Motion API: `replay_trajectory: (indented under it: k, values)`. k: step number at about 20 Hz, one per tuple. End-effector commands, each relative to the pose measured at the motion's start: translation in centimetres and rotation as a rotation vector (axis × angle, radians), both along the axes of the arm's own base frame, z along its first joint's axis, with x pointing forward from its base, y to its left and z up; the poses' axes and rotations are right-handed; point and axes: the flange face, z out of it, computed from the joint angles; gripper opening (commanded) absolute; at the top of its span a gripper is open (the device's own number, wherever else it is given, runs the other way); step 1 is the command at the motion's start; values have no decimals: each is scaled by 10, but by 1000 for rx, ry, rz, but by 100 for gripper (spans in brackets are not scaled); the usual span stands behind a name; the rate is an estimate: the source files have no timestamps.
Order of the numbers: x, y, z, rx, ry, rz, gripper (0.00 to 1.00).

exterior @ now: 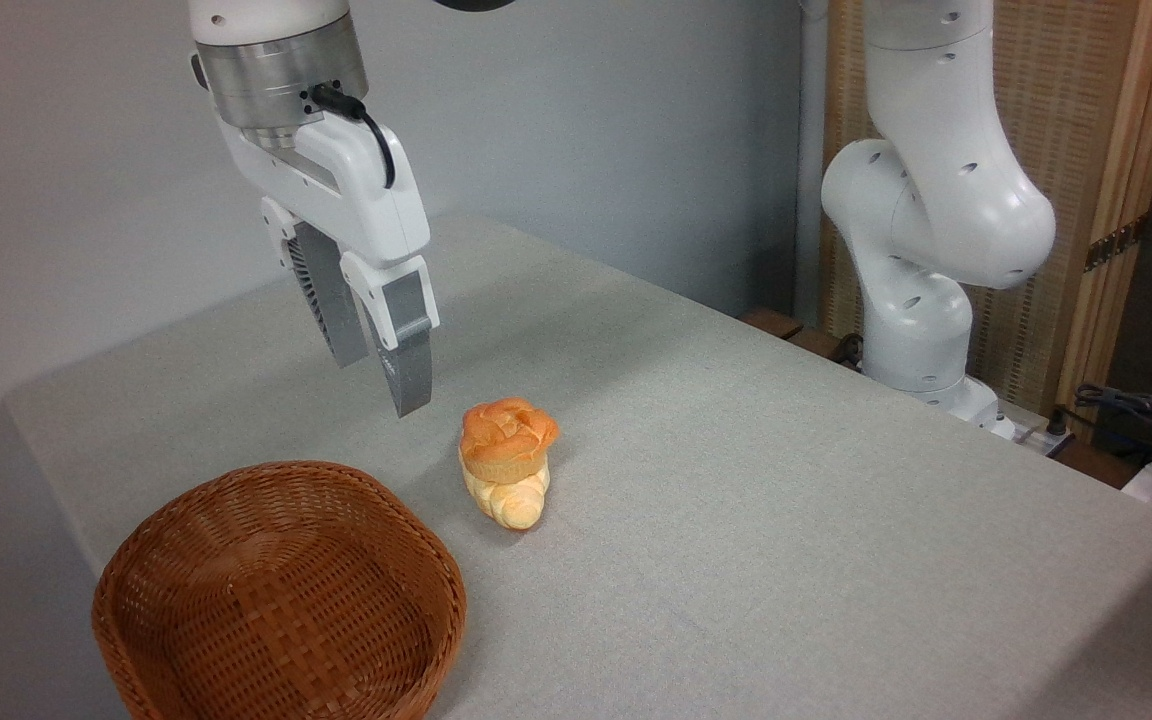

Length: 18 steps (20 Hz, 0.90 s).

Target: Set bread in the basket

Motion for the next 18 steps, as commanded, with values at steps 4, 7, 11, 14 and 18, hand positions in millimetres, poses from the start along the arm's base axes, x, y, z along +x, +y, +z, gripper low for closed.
replay_trajectory:
  k: [4, 7, 11, 14, 18]
  values:
    - [-1, 1, 5, -13, 18, 11, 100]
    - [-2, 1, 5, -13, 20, 11, 100]
    - [-3, 1, 6, -13, 26, 7, 100]
    - [-4, 1, 6, -11, 32, 7, 100]
    - [-7, 2, 4, -3, 54, 6, 100]
